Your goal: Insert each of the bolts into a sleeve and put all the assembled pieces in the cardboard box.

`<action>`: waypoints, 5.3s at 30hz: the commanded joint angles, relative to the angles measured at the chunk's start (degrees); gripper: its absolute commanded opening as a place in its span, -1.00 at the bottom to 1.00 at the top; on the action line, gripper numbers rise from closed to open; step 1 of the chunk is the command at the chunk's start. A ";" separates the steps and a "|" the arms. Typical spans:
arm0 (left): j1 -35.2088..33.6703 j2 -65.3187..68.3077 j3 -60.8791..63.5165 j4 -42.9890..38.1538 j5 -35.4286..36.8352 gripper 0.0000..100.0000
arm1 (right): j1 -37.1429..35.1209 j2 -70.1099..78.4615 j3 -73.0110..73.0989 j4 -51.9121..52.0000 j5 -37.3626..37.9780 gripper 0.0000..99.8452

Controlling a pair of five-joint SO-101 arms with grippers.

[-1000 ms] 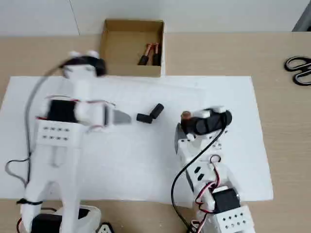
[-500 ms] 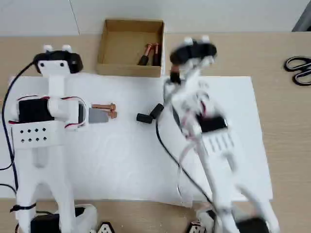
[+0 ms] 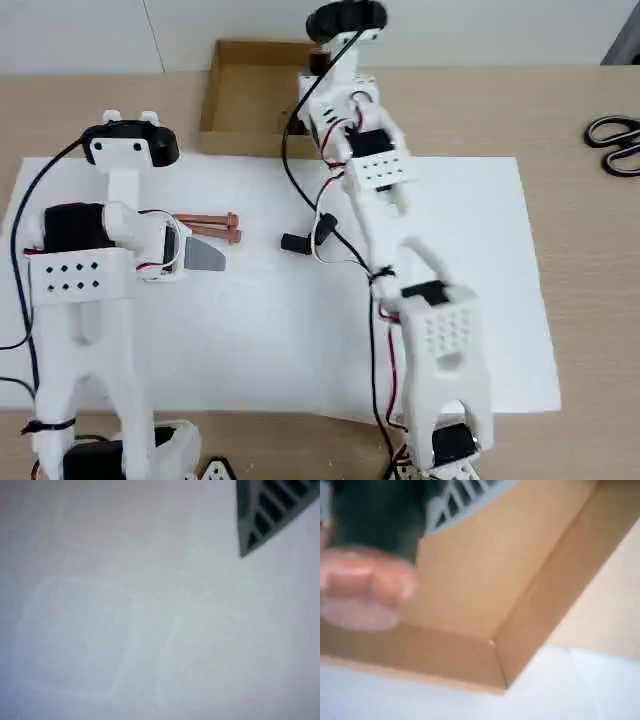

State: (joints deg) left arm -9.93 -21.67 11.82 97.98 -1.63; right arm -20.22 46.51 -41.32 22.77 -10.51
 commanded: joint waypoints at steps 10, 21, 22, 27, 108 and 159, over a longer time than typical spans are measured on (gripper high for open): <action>-0.44 -0.97 -0.13 0.79 0.26 -0.29 | -3.91 23.78 -33.05 -1.89 -0.09 -0.99; -0.44 -0.88 0.48 1.14 0.26 -0.29 | -3.91 27.91 -35.16 3.38 -0.09 -0.69; -0.44 -0.88 1.01 1.14 0.26 -0.29 | -3.91 27.91 -35.16 4.35 -0.09 -0.66; -0.44 -0.97 2.77 0.97 0.18 -0.29 | -3.12 27.91 -37.19 4.79 -0.18 -0.66; -0.44 -38.07 12.35 -0.79 -2.90 -0.29 | -1.80 -34.77 26.81 61.85 -17.41 -0.66; -0.44 -38.07 12.44 -0.70 -2.90 -0.29 | -5.85 -15.25 26.81 41.45 -35.87 -0.66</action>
State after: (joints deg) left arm -10.02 -59.12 24.40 98.51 -4.18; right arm -26.46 31.21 -14.07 65.85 -46.37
